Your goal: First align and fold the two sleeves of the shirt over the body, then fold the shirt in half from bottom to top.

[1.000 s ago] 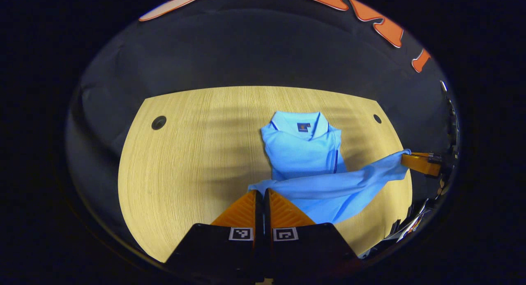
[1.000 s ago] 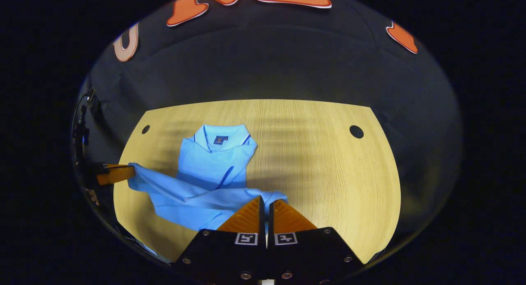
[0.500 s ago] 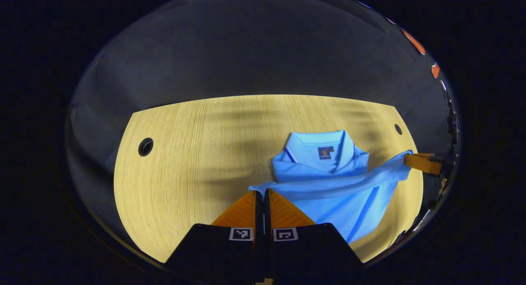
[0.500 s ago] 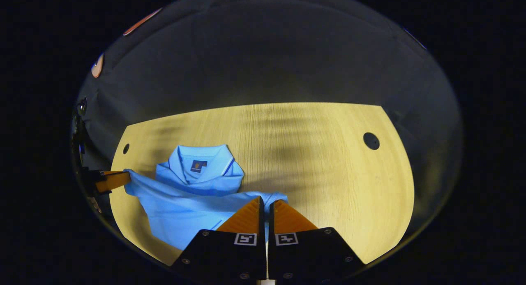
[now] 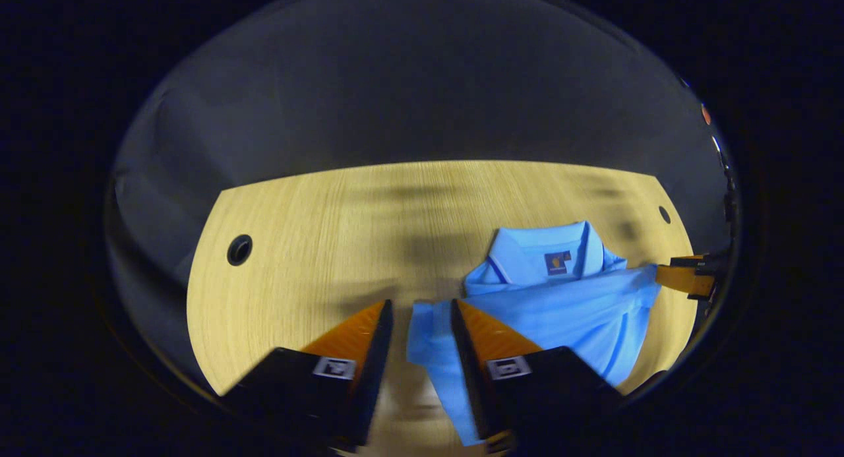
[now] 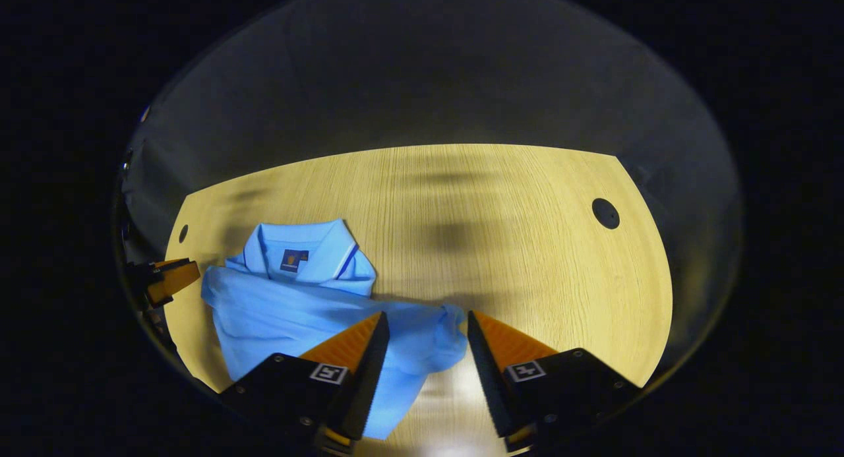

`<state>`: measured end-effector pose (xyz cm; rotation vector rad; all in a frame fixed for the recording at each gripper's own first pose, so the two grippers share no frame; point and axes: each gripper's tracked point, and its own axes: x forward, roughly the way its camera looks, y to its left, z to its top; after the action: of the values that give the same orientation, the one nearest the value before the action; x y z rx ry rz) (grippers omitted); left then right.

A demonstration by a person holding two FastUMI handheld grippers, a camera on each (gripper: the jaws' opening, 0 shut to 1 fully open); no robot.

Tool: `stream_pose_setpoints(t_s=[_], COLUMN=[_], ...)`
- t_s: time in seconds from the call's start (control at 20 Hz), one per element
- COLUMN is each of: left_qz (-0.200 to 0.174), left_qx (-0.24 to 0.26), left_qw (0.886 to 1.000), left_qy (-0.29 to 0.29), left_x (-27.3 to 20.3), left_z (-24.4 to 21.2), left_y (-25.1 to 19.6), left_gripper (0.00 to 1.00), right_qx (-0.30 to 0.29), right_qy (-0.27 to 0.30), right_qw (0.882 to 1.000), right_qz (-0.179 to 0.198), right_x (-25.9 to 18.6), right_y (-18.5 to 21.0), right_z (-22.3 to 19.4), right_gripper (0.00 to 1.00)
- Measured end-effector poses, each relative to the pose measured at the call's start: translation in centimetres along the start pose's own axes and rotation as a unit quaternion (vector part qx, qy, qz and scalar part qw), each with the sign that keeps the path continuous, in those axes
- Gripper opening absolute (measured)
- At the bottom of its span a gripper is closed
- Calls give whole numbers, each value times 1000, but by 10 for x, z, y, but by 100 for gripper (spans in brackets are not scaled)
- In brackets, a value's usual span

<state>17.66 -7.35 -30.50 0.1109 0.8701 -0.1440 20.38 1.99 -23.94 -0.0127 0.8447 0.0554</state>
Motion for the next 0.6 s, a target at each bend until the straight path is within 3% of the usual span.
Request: stream_pose_setpoints(t_s=[0.1,0.35,0.6], left_qz=[8,23,24], left_qx=[-10,-10,-26], left_qw=[999,990,969], left_qy=[-34,-140,-244], left_x=[-21,-93,-198], left_z=[14,58,83], left_y=[5,8,0], left_gripper=[100,100,100], right_qx=[-2,-21,-21], right_qy=[-30,-118,-206], right_qw=[1000,993,978], right_qz=[3,8,29], right_x=[-13,-76,-164], right_y=[4,18,30], right_z=[11,35,45], right_gripper=[98,99,99])
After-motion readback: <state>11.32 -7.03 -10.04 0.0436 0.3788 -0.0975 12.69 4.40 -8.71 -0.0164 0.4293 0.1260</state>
